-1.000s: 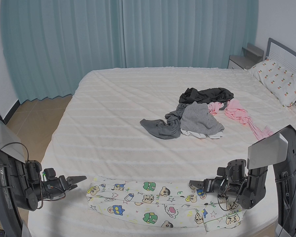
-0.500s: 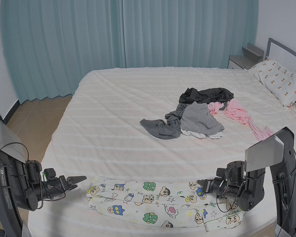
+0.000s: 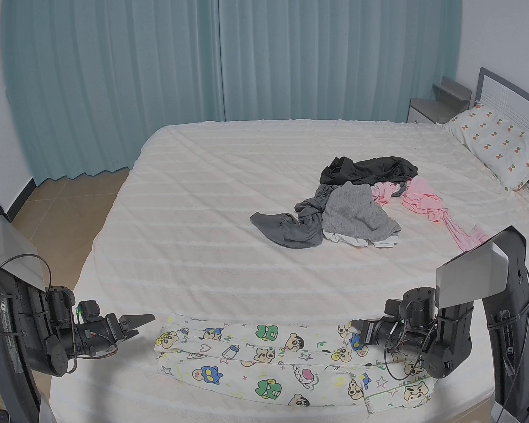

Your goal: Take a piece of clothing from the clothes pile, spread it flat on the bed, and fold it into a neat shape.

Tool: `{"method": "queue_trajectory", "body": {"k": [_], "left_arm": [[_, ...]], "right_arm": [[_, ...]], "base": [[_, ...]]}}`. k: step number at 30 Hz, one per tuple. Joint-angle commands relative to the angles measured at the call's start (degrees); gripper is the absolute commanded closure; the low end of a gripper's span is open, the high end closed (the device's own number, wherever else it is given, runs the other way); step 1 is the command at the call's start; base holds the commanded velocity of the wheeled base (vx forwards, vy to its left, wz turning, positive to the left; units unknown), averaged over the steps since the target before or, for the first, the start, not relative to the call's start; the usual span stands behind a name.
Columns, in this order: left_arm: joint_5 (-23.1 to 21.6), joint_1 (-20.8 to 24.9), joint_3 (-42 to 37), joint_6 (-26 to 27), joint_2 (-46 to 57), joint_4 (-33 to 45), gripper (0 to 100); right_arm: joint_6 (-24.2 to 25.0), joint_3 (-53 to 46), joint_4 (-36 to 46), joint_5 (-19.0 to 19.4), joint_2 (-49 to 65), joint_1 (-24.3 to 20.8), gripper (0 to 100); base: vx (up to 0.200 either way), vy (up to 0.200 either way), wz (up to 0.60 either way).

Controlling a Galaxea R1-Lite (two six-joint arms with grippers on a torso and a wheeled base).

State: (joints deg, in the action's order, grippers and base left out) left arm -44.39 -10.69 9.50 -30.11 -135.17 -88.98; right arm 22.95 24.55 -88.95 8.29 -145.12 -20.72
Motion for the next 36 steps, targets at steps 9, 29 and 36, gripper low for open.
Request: {"method": "queue_trajectory", "body": {"k": [9, 29, 36], "left_arm": [[10.46, 5.59, 3.42, -0.48, -1.59, -1.02, 0], [16.00, 13.77, 13.00, 4.97, -2.03, 11.64, 0], [16.09, 14.65, 13.18, 7.08, -1.68, 14.54, 100]], "right_arm": [[2.27, -6.36, -0.69, -0.20, 10.91, 1.04, 0], [16.86, -22.88, -0.69, 0.50, 19.26, 5.26, 0], [16.95, -22.97, -0.69, 0.50, 19.52, 5.34, 0]], "base": [[0.000, 0.000, 0.00], [0.000, 0.000, 0.00], [0.000, 0.000, 0.00]]}}
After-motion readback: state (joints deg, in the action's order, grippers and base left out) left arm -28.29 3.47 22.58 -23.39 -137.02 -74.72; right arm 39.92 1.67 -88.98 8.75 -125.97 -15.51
